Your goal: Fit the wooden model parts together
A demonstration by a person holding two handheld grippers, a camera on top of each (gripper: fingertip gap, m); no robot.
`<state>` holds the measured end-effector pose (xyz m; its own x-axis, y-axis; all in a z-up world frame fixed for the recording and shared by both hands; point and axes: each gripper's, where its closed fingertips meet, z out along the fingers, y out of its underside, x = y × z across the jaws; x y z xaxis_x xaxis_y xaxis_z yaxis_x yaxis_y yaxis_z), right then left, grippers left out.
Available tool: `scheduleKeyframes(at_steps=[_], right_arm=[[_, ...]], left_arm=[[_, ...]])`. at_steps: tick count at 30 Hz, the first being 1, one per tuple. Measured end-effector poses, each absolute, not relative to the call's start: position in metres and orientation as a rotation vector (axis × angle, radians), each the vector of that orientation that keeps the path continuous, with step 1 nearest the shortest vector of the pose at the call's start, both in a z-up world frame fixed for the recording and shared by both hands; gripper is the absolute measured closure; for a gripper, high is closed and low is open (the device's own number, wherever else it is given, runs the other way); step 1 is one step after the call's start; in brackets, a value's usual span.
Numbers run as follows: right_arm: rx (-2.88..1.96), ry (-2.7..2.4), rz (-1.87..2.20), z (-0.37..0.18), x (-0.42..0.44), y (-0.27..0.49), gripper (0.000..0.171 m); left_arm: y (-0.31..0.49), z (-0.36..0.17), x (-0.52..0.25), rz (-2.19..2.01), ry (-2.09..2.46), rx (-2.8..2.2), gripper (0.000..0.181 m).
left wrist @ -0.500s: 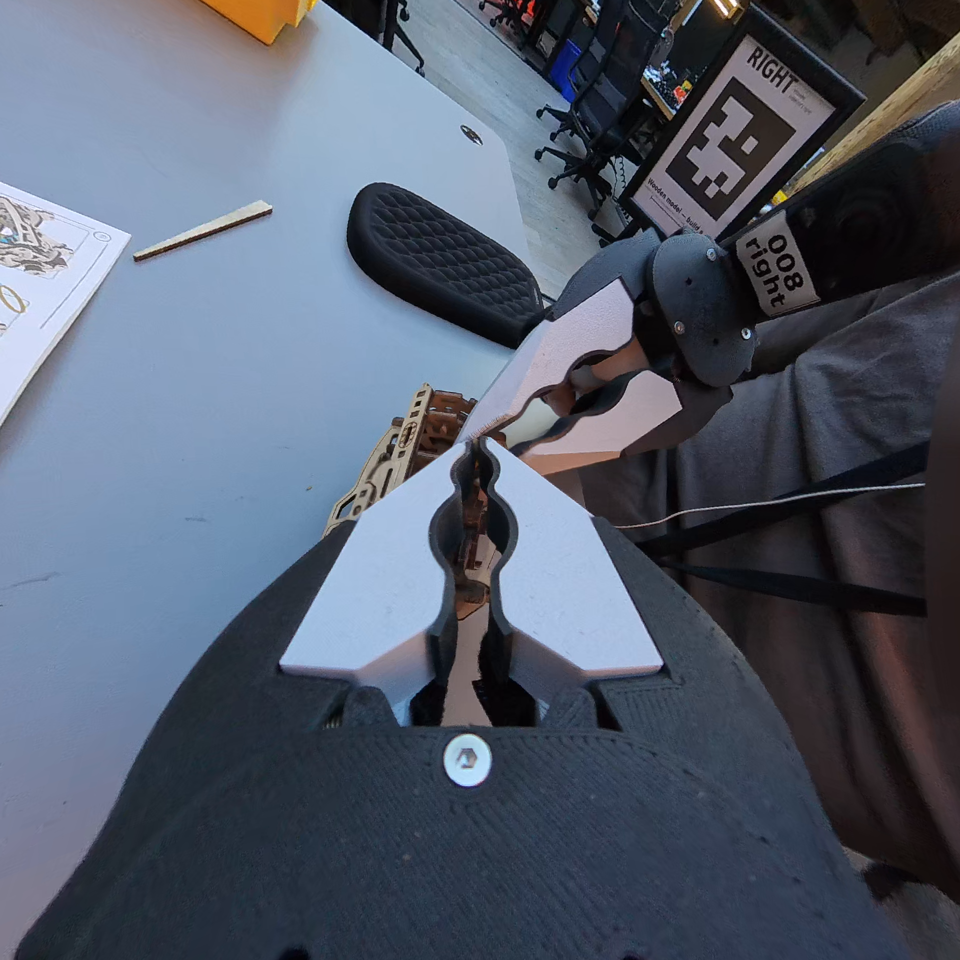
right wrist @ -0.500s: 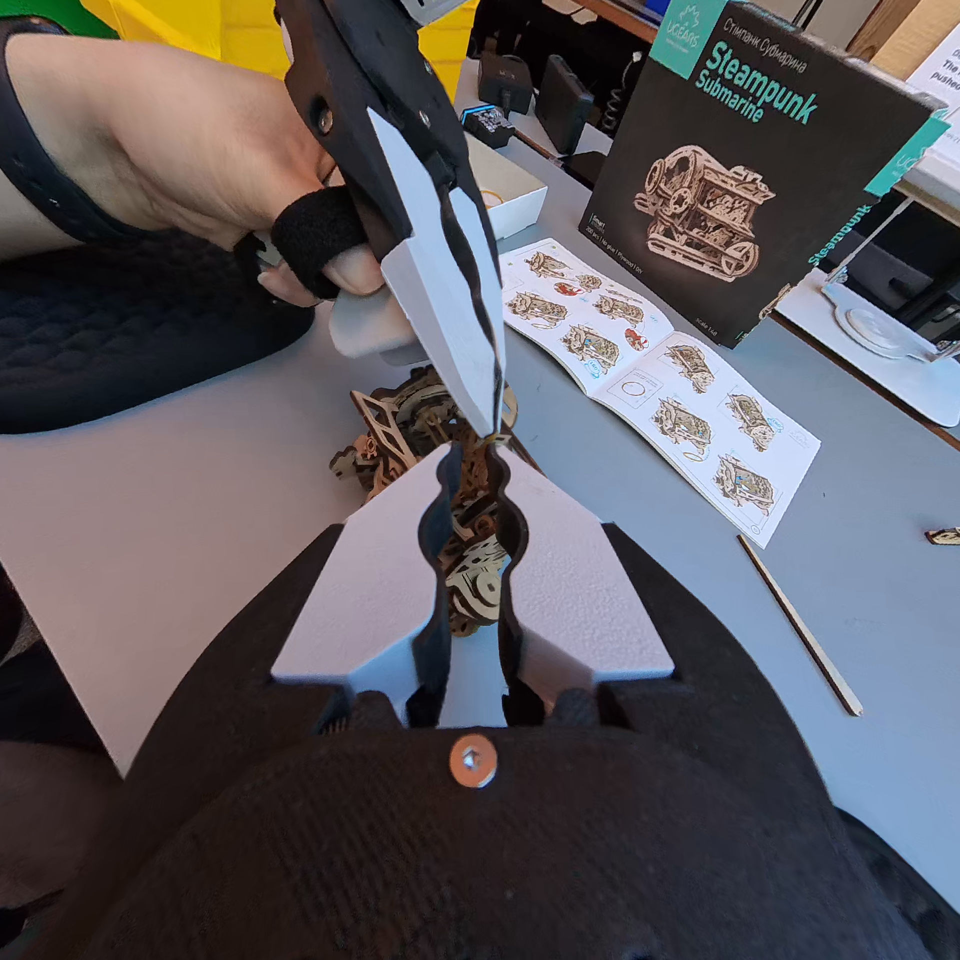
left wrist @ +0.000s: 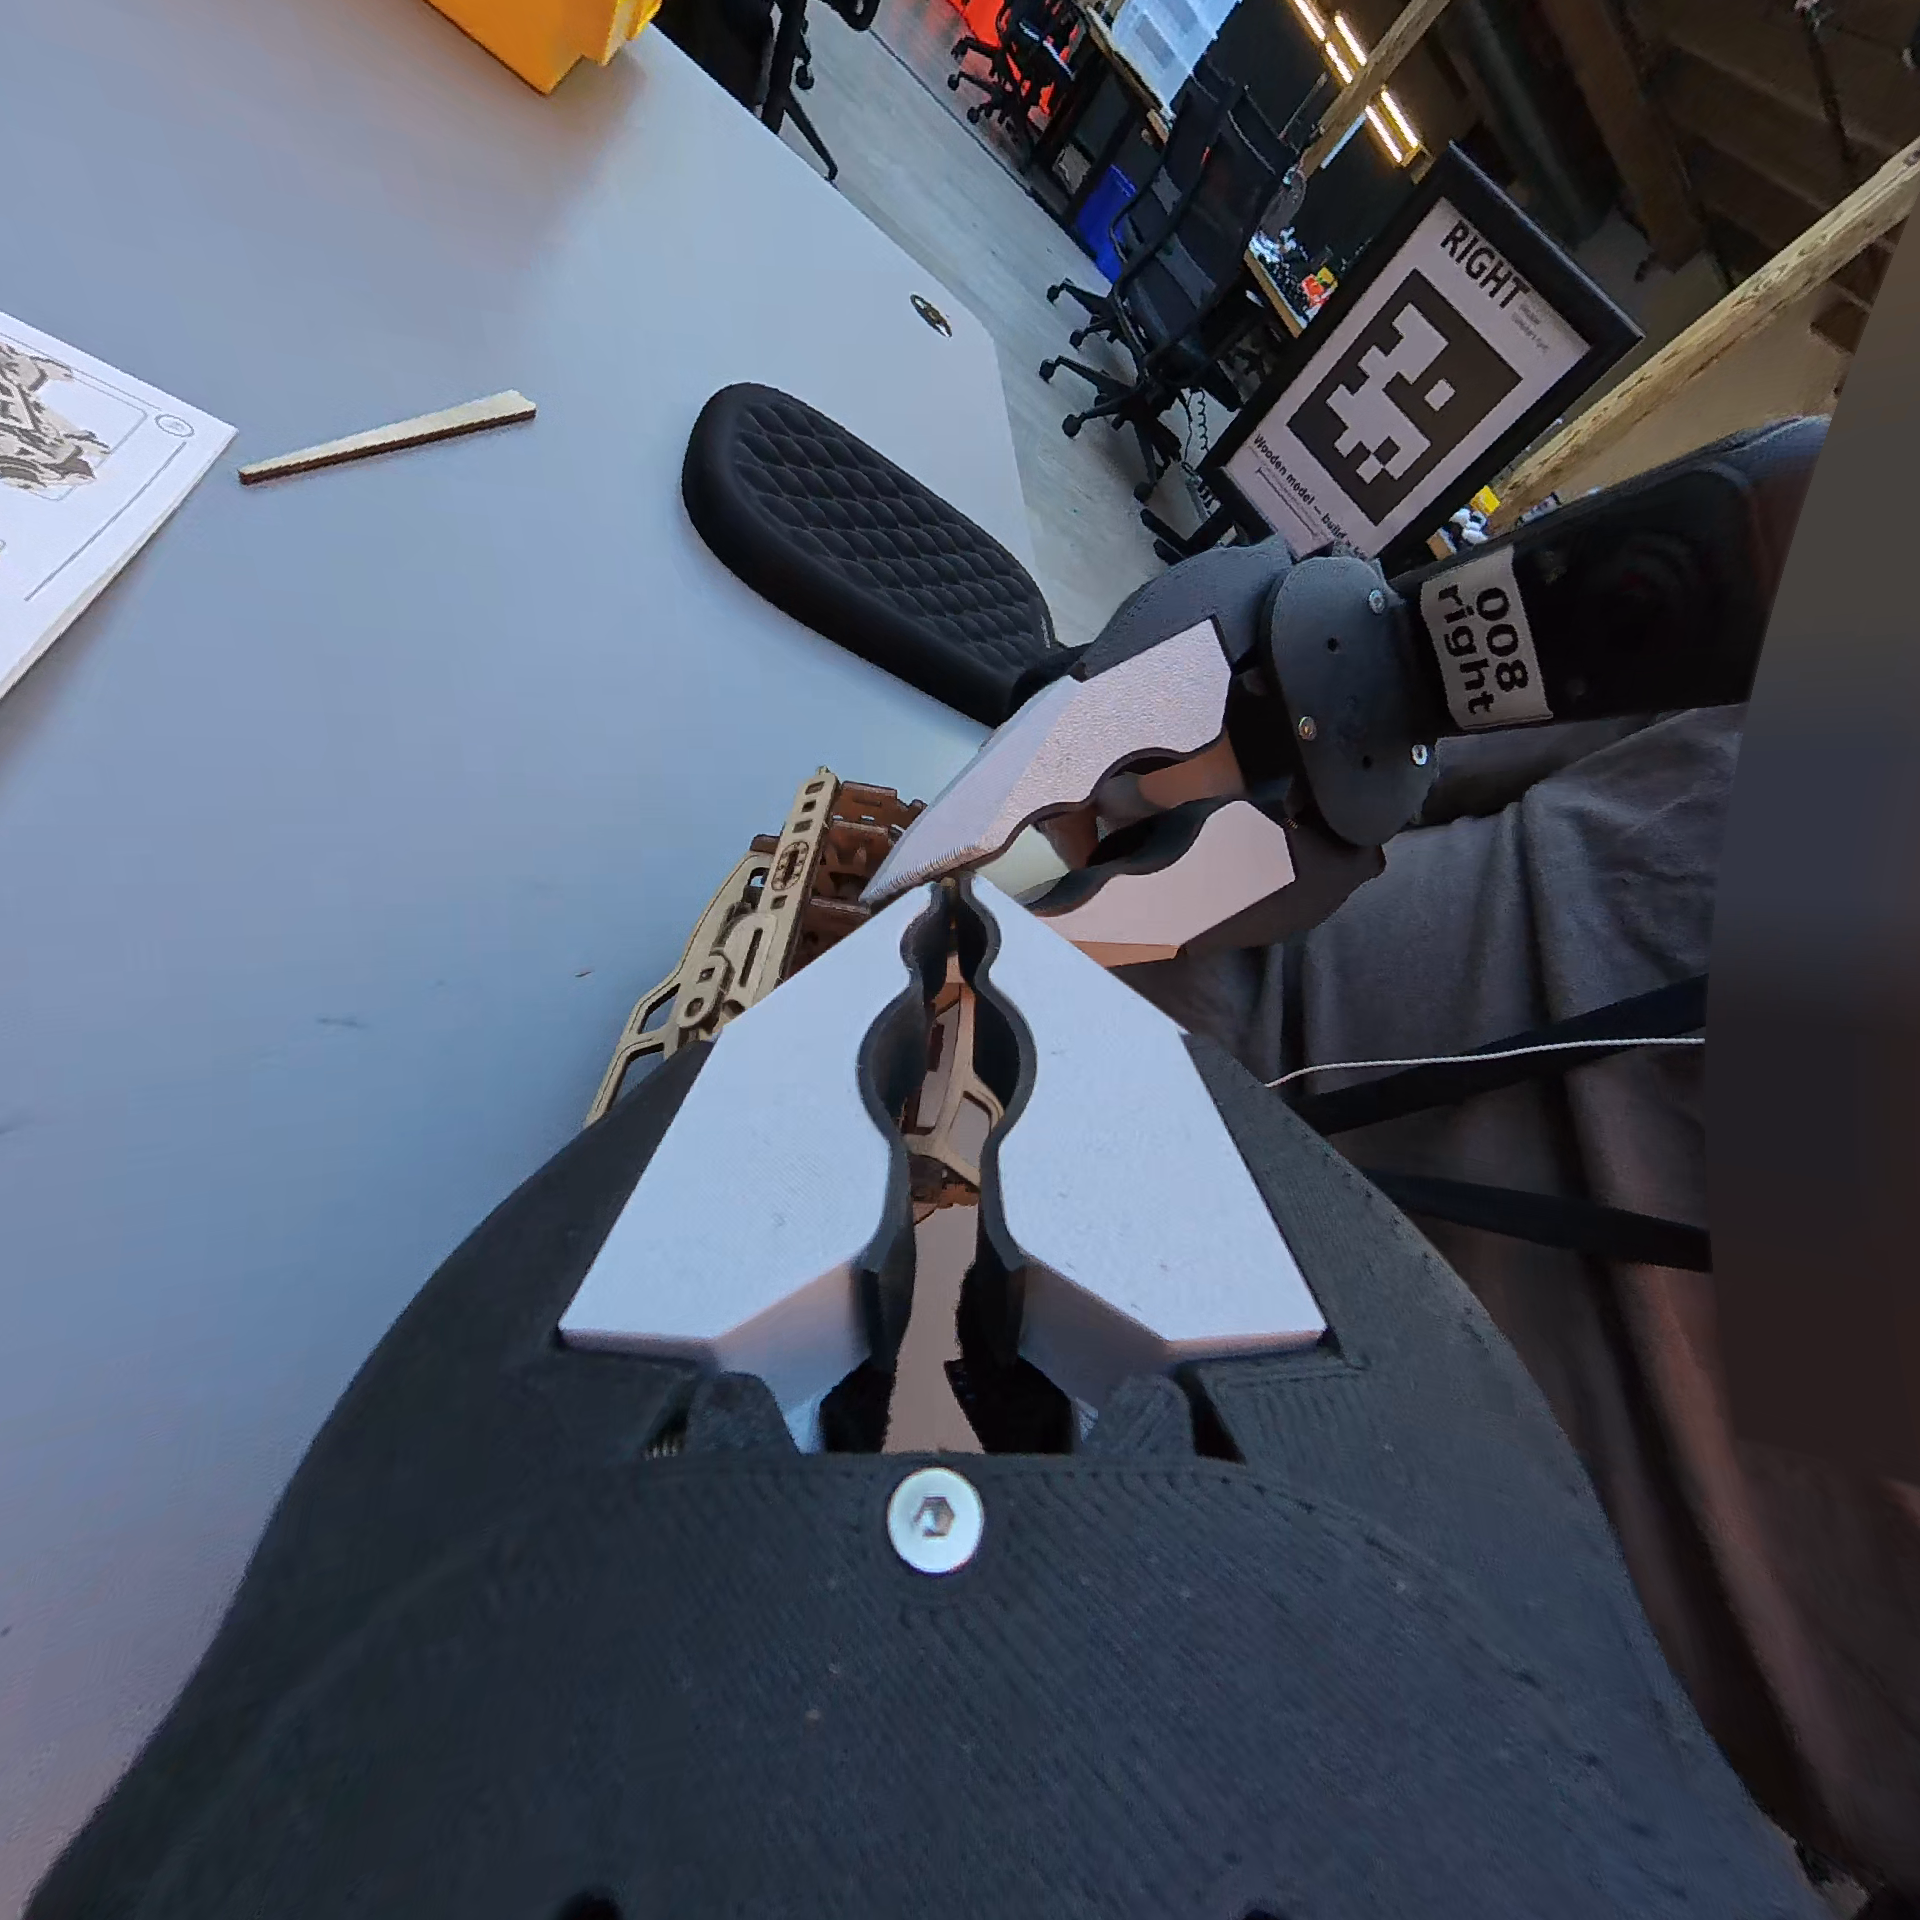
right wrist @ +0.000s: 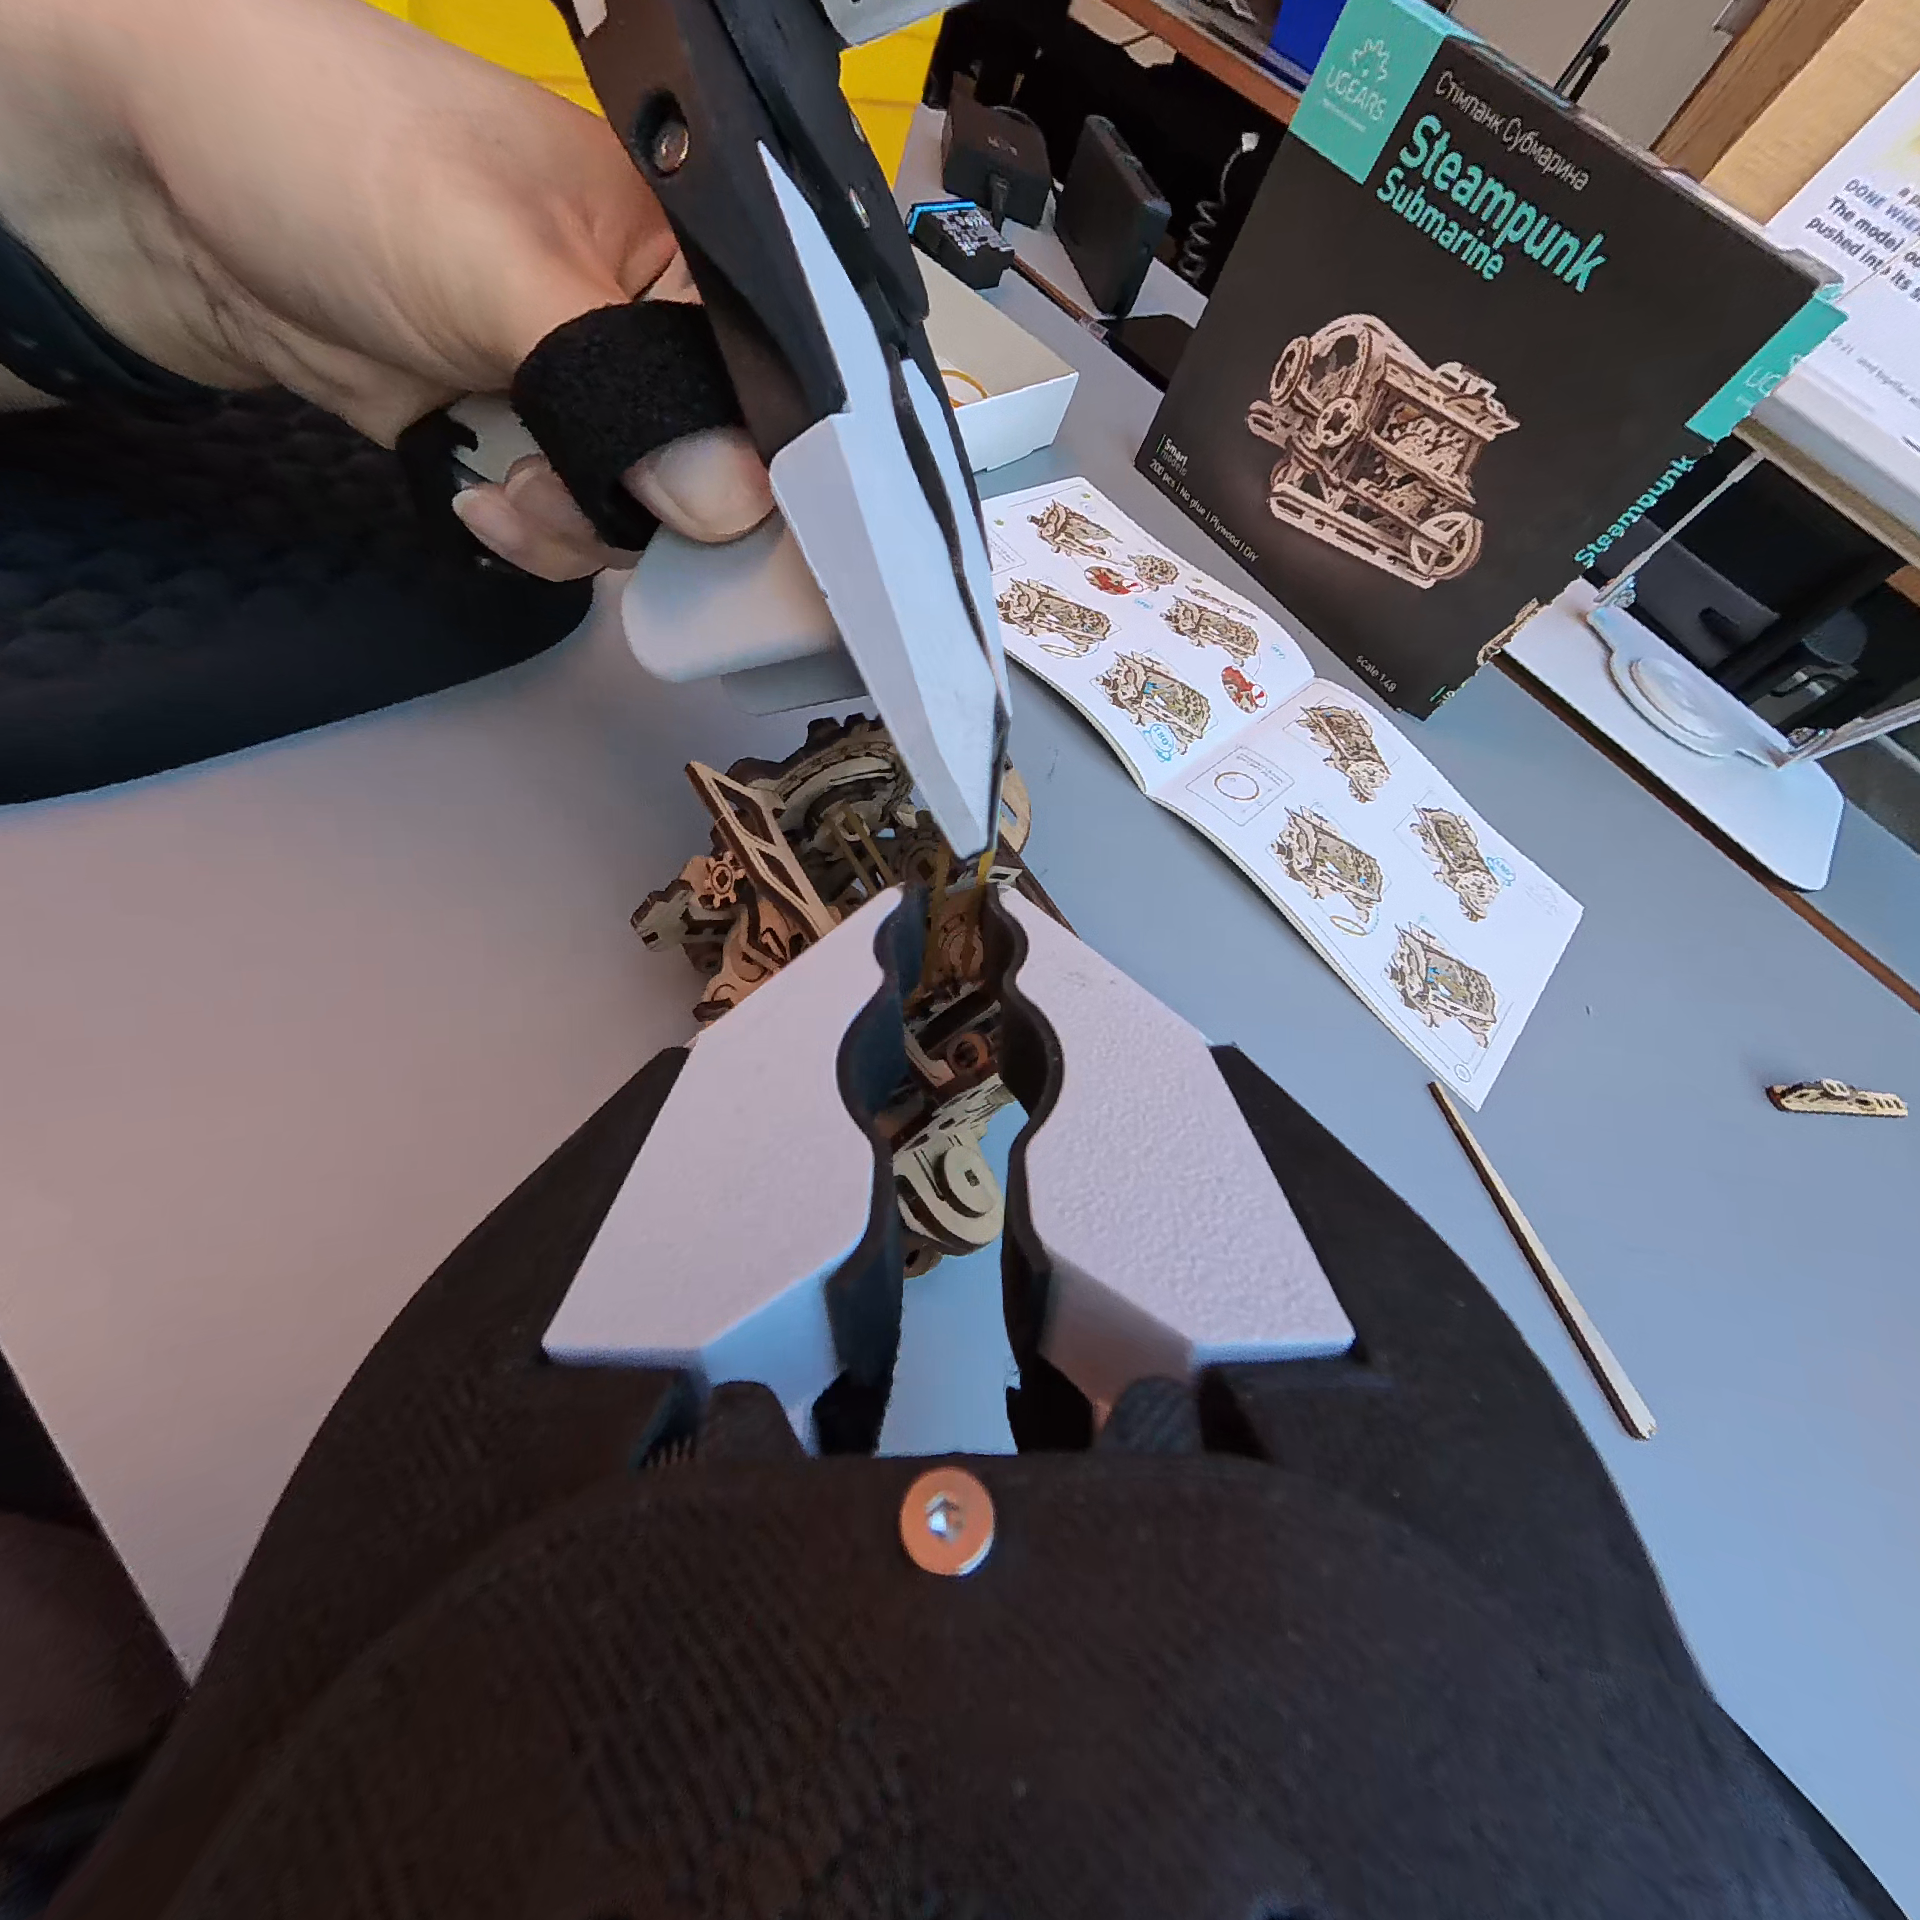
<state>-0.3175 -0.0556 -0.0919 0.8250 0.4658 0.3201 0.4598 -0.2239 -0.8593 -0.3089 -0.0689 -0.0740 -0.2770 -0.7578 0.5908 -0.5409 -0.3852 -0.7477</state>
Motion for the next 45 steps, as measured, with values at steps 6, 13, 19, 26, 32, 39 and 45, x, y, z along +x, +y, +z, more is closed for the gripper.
scheduleKeyframes(at_steps=[6,13,19,26,32,39,45], right_arm=[[-1.842,-0.710,-0.039,-0.0935,-0.3158,-0.0539,0.165],[-1.828,-0.724,-0.063,-0.0933,-0.3159,-0.0553,0.168],[-1.823,-0.711,-0.030,-0.0923,-0.3155,-0.0567,0.170],[-1.811,-0.716,-0.034,-0.0922,-0.3160,-0.0572,0.171],[-1.804,-0.716,-0.020,-0.0914,-0.3168,-0.0586,0.170],[-1.797,-0.710,-0.016,-0.0888,-0.3159,-0.0587,0.171],[-1.774,-0.725,-0.007,-0.0869,-0.3195,-0.0607,0.171]], left_arm=[[-0.0694,-0.0744,-0.3091,-1.742,1.620,-1.773,0.181],[-0.0683,-0.0742,-0.3102,-1.748,1.612,-1.785,0.181],[-0.0690,-0.0751,-0.3104,-1.753,1.614,-1.794,0.181],[-0.0673,-0.0770,-0.3108,-1.764,1.600,-1.817,0.181],[-0.0674,-0.0777,-0.3111,-1.772,1.597,-1.827,0.181],[-0.0687,-0.0756,-0.3113,-1.789,1.594,-1.822,0.181],[-0.0681,-0.0755,-0.3123,-1.799,1.592,-1.825,0.181]])
